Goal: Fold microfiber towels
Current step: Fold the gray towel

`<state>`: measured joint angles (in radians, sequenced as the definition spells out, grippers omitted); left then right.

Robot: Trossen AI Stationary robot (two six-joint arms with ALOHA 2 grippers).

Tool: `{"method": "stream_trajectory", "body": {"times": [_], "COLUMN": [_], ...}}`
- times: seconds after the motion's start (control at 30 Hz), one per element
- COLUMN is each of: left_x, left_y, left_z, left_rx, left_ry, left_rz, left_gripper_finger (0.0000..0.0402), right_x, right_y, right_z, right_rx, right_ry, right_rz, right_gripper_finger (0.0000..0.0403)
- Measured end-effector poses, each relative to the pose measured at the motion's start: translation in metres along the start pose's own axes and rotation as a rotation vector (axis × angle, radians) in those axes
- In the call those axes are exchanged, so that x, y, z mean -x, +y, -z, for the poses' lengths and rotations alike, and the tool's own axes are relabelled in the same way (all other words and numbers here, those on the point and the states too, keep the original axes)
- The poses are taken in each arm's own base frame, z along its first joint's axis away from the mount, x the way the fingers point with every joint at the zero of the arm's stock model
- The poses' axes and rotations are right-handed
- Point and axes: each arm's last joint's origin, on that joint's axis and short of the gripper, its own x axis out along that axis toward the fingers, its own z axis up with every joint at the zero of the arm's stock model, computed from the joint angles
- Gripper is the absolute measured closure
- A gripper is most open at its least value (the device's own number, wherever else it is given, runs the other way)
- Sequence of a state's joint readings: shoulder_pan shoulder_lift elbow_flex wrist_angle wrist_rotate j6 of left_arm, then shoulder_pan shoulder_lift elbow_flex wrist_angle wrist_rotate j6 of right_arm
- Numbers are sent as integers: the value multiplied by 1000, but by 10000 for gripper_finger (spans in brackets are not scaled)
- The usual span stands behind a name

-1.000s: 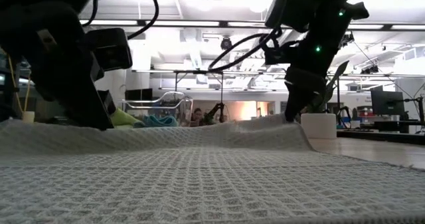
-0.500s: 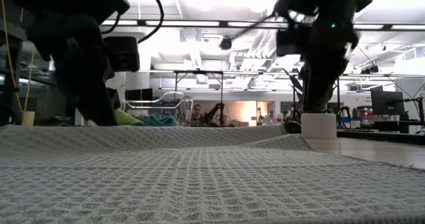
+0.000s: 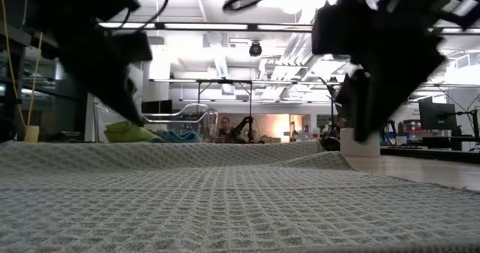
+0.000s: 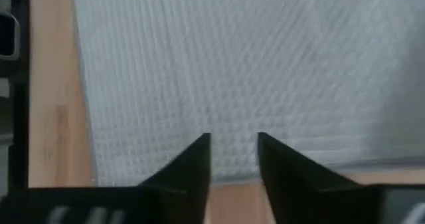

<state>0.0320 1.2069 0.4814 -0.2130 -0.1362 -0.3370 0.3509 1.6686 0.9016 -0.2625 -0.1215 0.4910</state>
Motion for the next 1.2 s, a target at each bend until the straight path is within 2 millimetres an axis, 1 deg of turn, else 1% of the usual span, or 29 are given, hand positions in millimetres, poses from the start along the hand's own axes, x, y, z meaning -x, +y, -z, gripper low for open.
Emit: {"method": "stream_trajectory", "body": {"times": [0.1,0.13,0.17,0.23,0.33,0.43,0.47,0.73,0.9,1.0,1.1,1.2], "left_x": [-10,-12,-14,-19,-25,-29,-29,-30,-31,-31,-31,-29], "left_y": [4,4,4,4,5,6,6,9,11,10,9,9], "left_z": [14,17,20,25,29,30,30,29,26,24,24,25], "left_rx": [16,21,21,17,25,52,56,55,60,45,38,38], "left_ry": [77,86,95,94,88,85,85,59,32,15,24,39], "left_rz": [-19,-21,-23,-26,-48,-75,-78,-151,-159,-157,-138,-117], "left_gripper_finger": [269,279,290,314,353,388,394,398,398,397,397,395], "right_x": [-12,-15,-17,-23,-33,-39,-40,-40,-41,-41,-37,-27], "right_y": [7,9,11,15,18,22,23,39,48,50,51,50], "right_z": [6,7,8,9,15,20,22,35,44,46,46,47], "right_rx": [-31,-38,-42,-57,-82,-130,-145,-214,-274,-272,-268,-244], "right_ry": [27,26,26,14,41,62,68,106,134,138,143,157], "right_rz": [-14,-22,-26,-39,-28,-18,-16,-19,-25,-26,-35,-19], "right_gripper_finger": [369,385,393,384,375,390,396,402,402,402,402,402]}}
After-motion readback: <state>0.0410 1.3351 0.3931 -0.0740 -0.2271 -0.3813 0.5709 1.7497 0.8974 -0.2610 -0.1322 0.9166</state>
